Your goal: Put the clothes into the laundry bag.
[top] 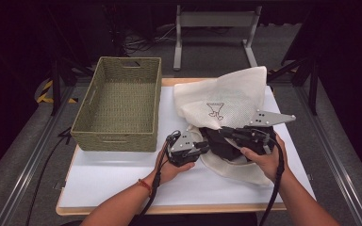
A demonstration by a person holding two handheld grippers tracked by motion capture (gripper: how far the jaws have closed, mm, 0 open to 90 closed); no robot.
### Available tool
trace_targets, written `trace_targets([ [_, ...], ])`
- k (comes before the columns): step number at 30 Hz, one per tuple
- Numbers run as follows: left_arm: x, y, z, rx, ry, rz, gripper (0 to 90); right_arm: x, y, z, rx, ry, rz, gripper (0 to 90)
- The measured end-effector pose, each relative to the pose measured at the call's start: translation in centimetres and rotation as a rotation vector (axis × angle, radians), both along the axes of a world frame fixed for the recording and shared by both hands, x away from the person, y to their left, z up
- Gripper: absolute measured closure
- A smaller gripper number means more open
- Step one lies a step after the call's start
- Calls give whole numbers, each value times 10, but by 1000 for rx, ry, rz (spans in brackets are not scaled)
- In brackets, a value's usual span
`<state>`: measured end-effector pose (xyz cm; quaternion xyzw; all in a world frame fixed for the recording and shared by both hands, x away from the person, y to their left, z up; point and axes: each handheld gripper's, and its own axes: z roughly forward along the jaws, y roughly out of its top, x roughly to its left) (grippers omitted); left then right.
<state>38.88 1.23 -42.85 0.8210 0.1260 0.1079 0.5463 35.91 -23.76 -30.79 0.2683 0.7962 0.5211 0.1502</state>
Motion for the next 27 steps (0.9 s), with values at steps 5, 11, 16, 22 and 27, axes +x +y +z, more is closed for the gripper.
trace_targets([
  [5, 1, -1, -1, 30, -26, 37, 832, 6, 11, 14, 41, 2, 45, 888],
  [11, 5, 0, -6, 44, -11, 115, 773, 0, -1, 31, 50, -62, -13, 886],
  [16, 14, 4, -6, 57, -1, 211, 718, -3, 3, 15, -20, -39, -5, 885],
  [22, 42, -25, -12, -21, 31, 232, 722, 0, 4, 1, -9, -6, 0, 885],
  [27, 58, -58, -12, -100, 71, 232, 763, -1, 3, -5, -12, 27, -1, 886],
])
